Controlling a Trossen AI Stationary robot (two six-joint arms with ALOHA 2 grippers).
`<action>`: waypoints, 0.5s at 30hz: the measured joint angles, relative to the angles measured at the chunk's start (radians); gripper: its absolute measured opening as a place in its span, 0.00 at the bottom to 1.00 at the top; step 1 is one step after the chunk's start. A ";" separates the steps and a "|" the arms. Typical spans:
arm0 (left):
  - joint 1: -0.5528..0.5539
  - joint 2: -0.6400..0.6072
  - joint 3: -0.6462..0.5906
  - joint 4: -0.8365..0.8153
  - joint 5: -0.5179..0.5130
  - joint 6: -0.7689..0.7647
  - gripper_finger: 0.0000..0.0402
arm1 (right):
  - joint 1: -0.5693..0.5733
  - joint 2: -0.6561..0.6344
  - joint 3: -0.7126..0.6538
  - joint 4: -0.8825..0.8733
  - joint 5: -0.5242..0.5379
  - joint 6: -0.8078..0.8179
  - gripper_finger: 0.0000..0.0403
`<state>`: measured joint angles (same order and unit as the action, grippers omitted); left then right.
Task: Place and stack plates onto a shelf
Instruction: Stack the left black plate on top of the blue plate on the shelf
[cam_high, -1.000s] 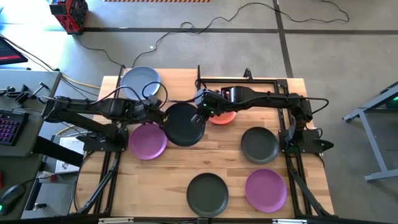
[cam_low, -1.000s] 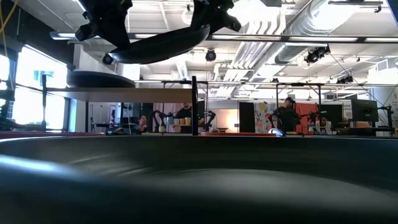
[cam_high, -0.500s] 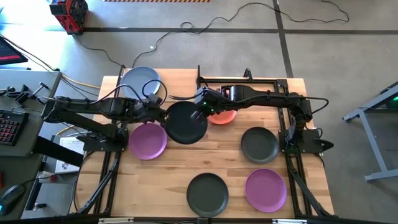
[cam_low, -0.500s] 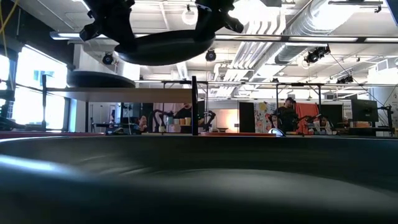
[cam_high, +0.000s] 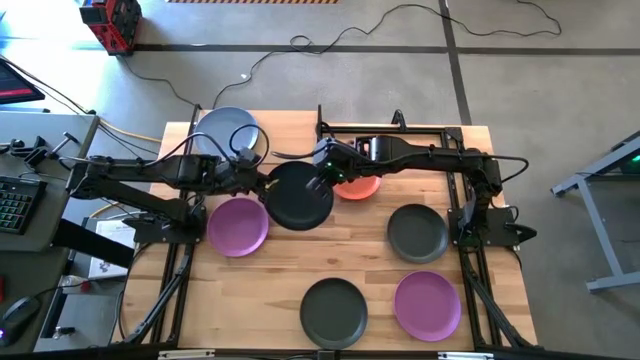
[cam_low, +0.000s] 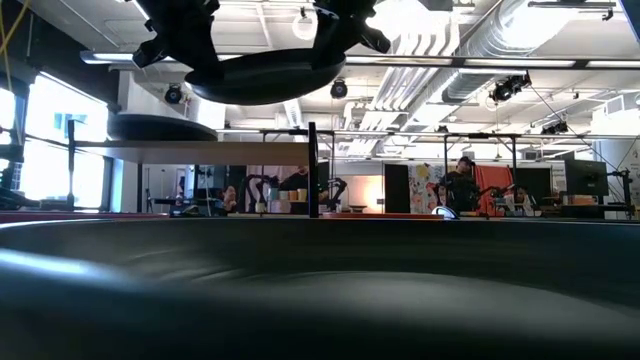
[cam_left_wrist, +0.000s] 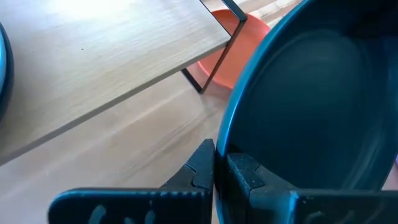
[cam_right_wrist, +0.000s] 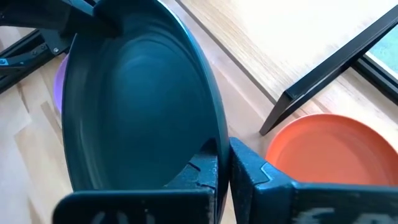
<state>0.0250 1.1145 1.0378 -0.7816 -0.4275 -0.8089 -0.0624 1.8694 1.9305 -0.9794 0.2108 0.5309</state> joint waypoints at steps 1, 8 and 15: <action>0.002 0.000 0.000 0.000 0.000 0.003 0.01 | 0.000 0.000 0.000 0.001 0.000 -0.007 0.01; 0.003 0.000 0.000 0.001 -0.009 0.003 0.01 | -0.008 0.000 0.000 0.011 -0.006 -0.045 0.08; 0.046 -0.002 0.000 -0.016 -0.016 -0.001 0.00 | -0.039 -0.002 0.003 0.007 0.023 -0.081 0.26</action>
<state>0.0710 1.1126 1.0378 -0.7972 -0.4437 -0.8097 -0.1011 1.8678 1.9330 -0.9725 0.2333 0.4494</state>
